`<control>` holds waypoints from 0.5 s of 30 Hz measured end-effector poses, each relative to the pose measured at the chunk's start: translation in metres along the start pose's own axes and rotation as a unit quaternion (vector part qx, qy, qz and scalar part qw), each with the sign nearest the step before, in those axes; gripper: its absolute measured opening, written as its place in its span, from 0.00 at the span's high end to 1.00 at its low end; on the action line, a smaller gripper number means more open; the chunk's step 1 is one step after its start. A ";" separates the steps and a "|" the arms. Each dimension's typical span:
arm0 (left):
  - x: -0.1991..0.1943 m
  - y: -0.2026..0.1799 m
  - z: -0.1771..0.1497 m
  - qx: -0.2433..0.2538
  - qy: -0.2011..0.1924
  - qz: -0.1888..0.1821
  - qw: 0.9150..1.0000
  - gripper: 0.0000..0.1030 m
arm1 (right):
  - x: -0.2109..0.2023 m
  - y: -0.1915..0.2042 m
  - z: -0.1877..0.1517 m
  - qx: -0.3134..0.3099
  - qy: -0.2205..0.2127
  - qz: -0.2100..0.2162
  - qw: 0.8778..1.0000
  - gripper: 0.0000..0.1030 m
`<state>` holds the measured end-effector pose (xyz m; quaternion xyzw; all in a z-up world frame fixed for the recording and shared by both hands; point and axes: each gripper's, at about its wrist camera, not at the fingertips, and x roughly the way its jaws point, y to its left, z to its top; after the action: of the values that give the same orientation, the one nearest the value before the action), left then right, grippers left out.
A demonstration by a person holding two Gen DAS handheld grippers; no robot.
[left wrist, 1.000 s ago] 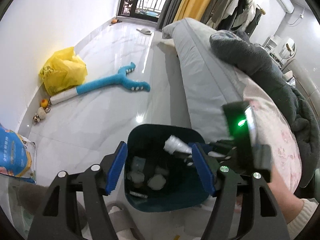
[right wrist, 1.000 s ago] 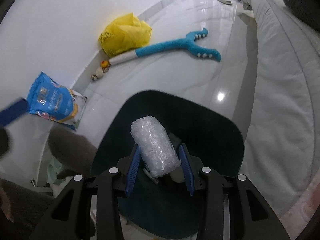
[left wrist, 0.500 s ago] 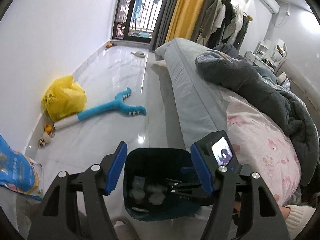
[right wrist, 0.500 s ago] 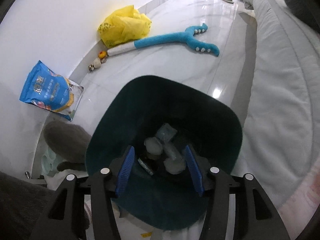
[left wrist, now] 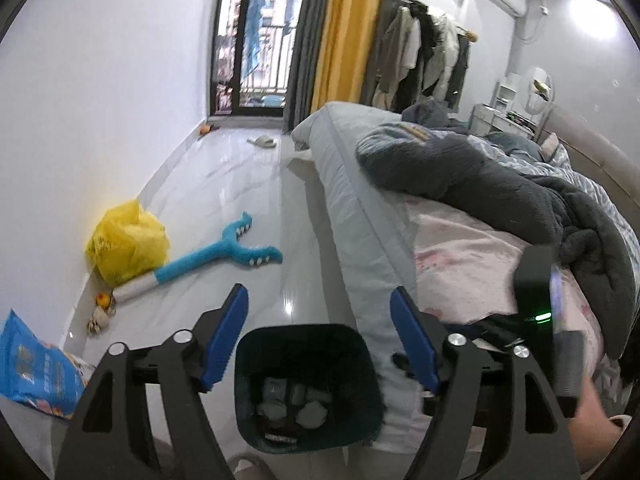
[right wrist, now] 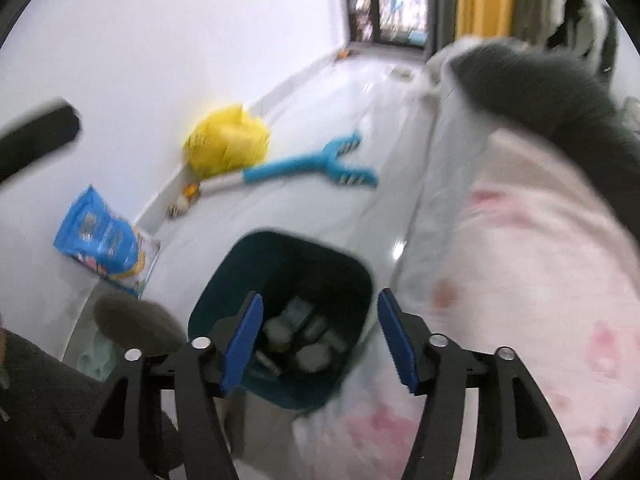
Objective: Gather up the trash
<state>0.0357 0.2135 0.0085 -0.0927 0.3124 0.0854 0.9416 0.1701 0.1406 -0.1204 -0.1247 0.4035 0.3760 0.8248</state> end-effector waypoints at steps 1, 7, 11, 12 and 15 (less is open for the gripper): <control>-0.002 -0.006 0.001 0.004 -0.004 -0.003 1.000 0.21 | -0.018 -0.006 -0.001 0.006 -0.022 -0.008 1.000 0.35; -0.014 -0.035 0.000 0.010 -0.026 -0.010 1.000 0.11 | -0.090 -0.037 -0.019 0.037 -0.095 -0.045 0.994 0.28; -0.027 -0.055 -0.010 0.033 -0.040 -0.009 0.999 0.08 | -0.134 -0.057 -0.037 0.052 -0.130 -0.070 0.988 0.18; -0.032 -0.061 -0.015 0.046 -0.048 -0.002 0.998 0.07 | -0.145 -0.060 -0.043 0.055 -0.137 -0.077 0.986 0.15; -0.046 -0.076 -0.027 0.073 -0.069 0.010 0.995 0.04 | -0.178 -0.071 -0.063 0.065 -0.160 -0.093 0.981 0.09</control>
<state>0.0003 0.1289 0.0239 -0.0140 0.2533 0.0782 0.9641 0.1159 -0.0328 -0.0326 -0.0464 0.2760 0.2856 0.9166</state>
